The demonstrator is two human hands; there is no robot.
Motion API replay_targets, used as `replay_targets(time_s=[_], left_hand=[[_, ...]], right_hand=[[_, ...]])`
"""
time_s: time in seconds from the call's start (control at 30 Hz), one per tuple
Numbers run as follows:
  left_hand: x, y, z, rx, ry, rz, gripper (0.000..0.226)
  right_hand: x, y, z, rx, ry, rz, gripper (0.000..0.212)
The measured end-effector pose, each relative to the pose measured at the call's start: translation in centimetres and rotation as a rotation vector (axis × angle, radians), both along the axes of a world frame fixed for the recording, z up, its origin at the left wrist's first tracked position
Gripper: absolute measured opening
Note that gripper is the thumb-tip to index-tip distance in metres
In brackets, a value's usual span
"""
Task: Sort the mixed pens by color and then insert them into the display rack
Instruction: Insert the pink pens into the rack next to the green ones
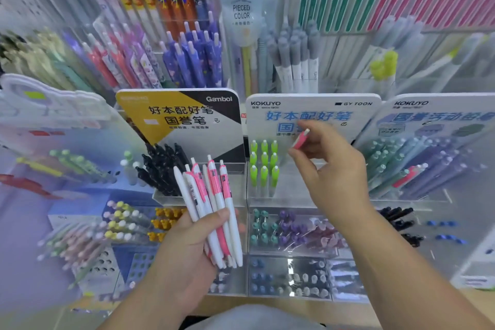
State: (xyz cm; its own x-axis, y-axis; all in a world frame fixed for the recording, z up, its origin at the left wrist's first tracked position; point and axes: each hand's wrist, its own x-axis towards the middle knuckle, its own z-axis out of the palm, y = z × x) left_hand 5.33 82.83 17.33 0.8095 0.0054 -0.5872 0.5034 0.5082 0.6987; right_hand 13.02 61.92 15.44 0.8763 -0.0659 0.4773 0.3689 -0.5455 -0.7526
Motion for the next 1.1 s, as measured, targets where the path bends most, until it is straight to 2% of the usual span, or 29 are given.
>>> replay_targets(time_s=[0.13,0.47,0.77,0.9,1.1], left_hand=[[0.5,-0.3,0.0,-0.005,0.009,-0.009,0.039],[0.3,-0.9,0.3,-0.002,0.004,-0.003,0.044],[-0.1,-0.9,0.8,0.015,0.007,0.006,0.043],[-0.2,-0.9,0.9,0.018,-0.001,0.001,0.040],[-0.3,-1.2,1.2,0.029,-0.007,-0.021,0.047]], right_hand=[[-0.1,0.5,-0.1,0.013,0.058,0.011,0.053],[0.9,0.7,-2.8,-0.209,0.036,0.060,0.047],[0.9,1.0,-3.3,-0.255,-0.006,-0.006,0.046],[0.5,1.0,-3.5,-0.234,0.020,-0.057,0.040],[0.1,0.6,-2.9,-0.280,0.037,-0.076,0.041]])
